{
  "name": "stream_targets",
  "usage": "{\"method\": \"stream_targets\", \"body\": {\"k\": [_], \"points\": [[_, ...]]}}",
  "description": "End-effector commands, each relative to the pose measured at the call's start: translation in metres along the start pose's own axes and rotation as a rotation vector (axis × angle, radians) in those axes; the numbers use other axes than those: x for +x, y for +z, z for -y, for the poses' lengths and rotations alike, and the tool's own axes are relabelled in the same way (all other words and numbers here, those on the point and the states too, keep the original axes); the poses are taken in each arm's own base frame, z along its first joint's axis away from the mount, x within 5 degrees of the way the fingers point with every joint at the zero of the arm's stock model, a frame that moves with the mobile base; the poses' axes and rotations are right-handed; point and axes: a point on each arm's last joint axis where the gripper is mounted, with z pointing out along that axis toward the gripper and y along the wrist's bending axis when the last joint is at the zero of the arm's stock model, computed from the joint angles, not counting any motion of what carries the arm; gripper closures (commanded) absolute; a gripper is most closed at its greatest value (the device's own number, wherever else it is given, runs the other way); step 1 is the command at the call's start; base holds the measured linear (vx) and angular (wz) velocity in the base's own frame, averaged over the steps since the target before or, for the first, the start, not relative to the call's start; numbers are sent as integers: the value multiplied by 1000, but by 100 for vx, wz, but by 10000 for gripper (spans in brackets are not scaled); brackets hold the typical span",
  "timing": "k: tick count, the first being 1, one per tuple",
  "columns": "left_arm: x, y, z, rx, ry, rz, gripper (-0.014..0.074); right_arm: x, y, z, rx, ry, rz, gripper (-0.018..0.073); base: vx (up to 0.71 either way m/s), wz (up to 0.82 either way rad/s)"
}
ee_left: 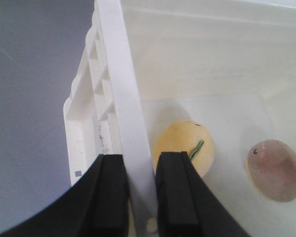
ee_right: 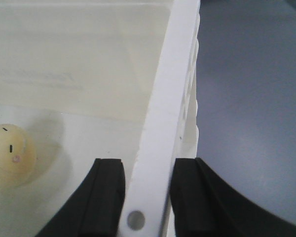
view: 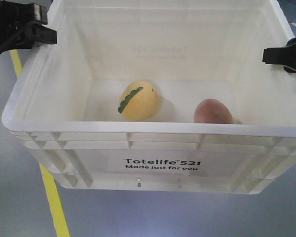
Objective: Place moving items into box and shelve
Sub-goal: 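Hold the crate with both grippers while the base drives away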
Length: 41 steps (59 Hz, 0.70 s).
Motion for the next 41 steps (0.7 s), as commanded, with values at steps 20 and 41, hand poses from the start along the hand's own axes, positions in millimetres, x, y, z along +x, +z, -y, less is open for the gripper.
{"method": "stream_targets", "body": {"k": [20, 41], "points": [[-15, -23, 17, 84, -11, 166, 603, -25, -19, -4, -11, 23, 210, 565, 6, 43], [-15, -23, 17, 84, -11, 165, 603, -25, -19, -4, -11, 22, 210, 565, 7, 42]]}}
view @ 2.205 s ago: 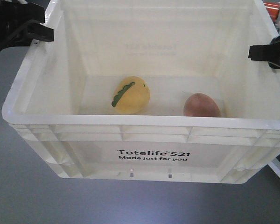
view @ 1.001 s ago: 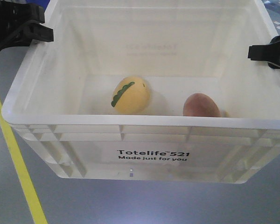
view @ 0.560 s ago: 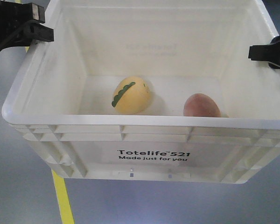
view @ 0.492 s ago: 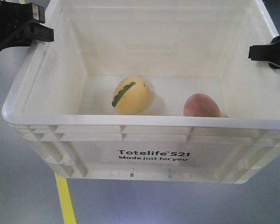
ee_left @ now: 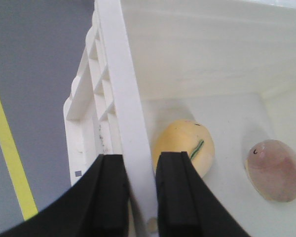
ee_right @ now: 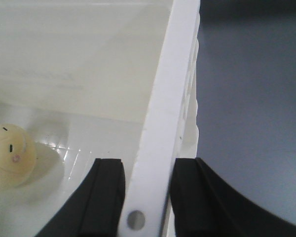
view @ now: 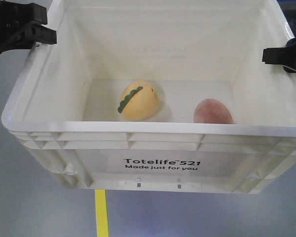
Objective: Place moving items into box and shelve
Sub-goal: 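Hold the crate with both grippers while the base drives away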
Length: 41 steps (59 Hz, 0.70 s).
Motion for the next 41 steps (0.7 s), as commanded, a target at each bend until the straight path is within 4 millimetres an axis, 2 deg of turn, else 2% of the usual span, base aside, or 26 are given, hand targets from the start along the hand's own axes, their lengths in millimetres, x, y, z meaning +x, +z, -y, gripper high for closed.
{"method": "stream_targets", "body": {"k": [1, 41], "points": [[-15, -23, 17, 84, -11, 165, 603, -25, -19, -4, -11, 22, 210, 565, 7, 37], [-15, -23, 17, 84, -11, 165, 603, -25, -19, -4, -11, 22, 209, 565, 5, 26]]}}
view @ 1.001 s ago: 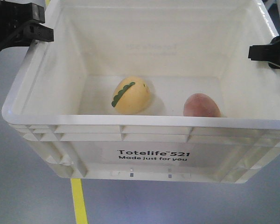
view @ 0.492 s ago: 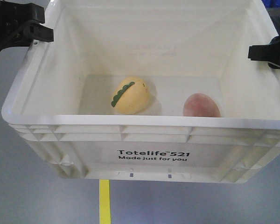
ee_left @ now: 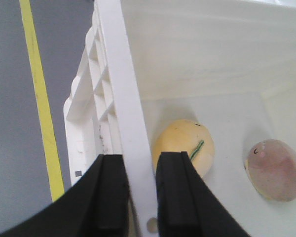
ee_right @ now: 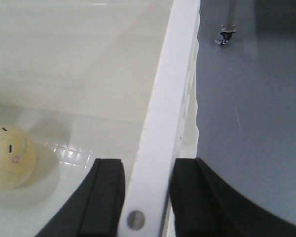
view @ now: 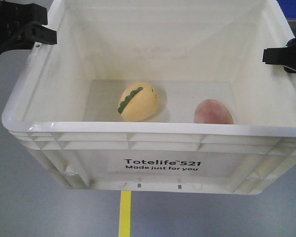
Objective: Place moving items into box and shelve
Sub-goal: 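Hold the crate with both grippers while the base drives away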
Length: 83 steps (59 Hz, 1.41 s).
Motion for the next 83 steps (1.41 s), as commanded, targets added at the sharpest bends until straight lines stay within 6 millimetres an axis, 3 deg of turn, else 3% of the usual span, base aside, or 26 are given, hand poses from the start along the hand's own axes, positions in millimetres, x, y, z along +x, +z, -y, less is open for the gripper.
{"method": "stream_targets", "body": {"k": [1, 83], "points": [[-15, -23, 17, 84, -11, 167, 603, -25, -19, -4, -11, 22, 211, 565, 6, 23], [-15, -23, 17, 84, -11, 167, 603, -26, -19, -4, -11, 22, 211, 565, 11, 9]]}}
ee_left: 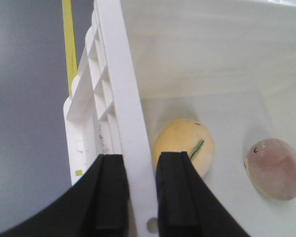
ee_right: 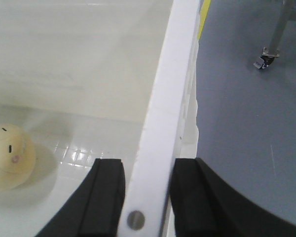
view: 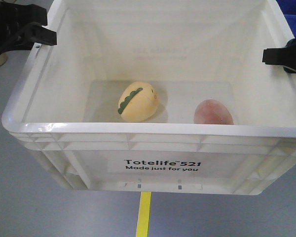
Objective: Place moving items into box and shelve
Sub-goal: 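Hold the crate with both grippers while the base drives away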
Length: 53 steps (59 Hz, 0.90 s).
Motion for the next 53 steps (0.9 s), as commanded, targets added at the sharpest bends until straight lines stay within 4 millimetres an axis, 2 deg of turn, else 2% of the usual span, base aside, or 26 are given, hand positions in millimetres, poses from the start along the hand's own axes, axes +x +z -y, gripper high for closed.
{"method": "stream_targets", "body": {"k": [1, 53], "points": [[-15, -23, 17, 84, -10, 173, 603, -26, -19, -4, -11, 22, 212, 565, 16, 1], [-15, -23, 17, 84, -10, 173, 603, -25, -19, -4, -11, 22, 207, 565, 18, 0]]}}
